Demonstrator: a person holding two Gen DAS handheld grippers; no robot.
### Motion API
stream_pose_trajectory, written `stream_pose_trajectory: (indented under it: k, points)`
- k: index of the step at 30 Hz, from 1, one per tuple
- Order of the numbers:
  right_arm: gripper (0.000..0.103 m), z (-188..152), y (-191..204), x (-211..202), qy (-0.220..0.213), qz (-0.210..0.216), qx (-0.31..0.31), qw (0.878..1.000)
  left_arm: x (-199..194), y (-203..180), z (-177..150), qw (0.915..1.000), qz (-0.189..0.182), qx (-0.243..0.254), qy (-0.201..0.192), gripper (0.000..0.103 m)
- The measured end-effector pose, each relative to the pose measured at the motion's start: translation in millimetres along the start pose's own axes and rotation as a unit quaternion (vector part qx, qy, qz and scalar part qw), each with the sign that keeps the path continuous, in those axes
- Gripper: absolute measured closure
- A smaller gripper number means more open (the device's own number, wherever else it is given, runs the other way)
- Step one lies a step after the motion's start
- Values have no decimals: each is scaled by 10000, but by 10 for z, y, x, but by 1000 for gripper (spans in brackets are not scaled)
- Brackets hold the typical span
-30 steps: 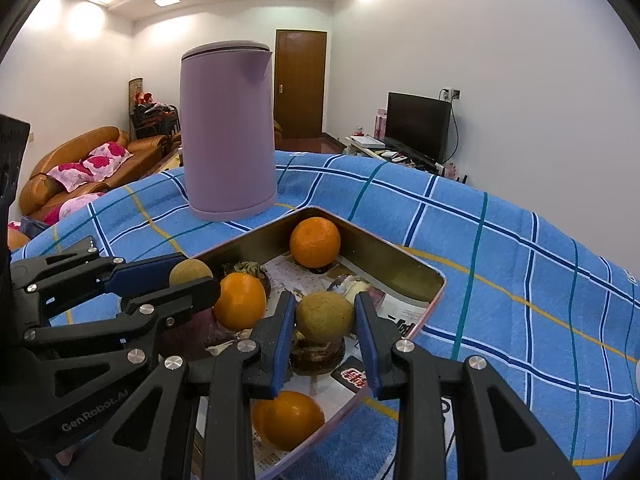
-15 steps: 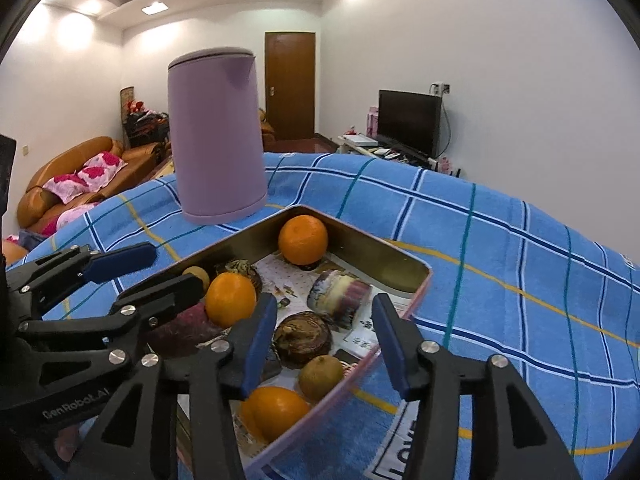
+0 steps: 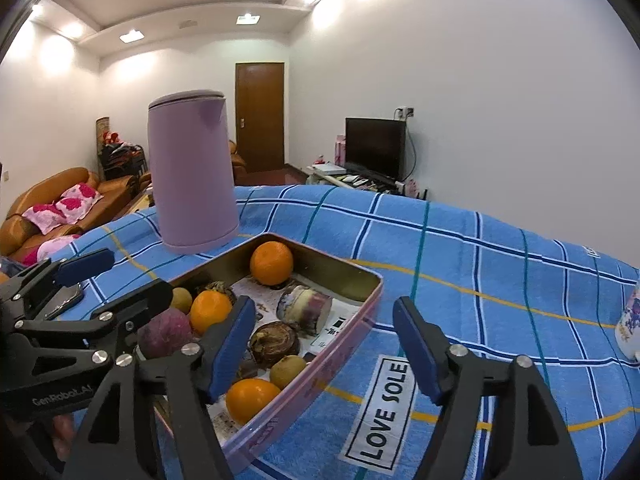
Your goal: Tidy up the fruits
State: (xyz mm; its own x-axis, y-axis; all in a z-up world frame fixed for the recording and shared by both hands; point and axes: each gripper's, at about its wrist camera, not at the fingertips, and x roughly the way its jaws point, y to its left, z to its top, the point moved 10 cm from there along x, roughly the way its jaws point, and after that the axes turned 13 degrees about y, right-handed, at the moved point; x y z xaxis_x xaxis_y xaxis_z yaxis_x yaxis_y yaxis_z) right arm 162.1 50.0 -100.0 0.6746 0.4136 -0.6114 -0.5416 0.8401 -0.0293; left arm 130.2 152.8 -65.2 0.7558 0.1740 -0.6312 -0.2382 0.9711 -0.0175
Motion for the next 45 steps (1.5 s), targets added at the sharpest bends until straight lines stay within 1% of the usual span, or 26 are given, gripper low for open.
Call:
stream_pose_trajectory:
  k: [6,11,20,26,45]
  points:
    - [27,6,-36,-39,-73,-41,58,9999,-1,-2,2,10000,11,8,1,13]
    - [24,-2,-56,-68,-105,-56,107,9999,0,4,6,10000,16,-17,-20,9]
    - [23,-8,-85,-77,-105,-48,154,9998,-18,22,9,9999,65,-51,-62,2]
    - [19,-17,-103,-78,-89,-11,207,9997,-34,37,14,9999,52,-79,-96,0]
    - [18,-30,-113,-91,-99,-31,228,9997,-49,39,16,9999,53,-63,-109,0]
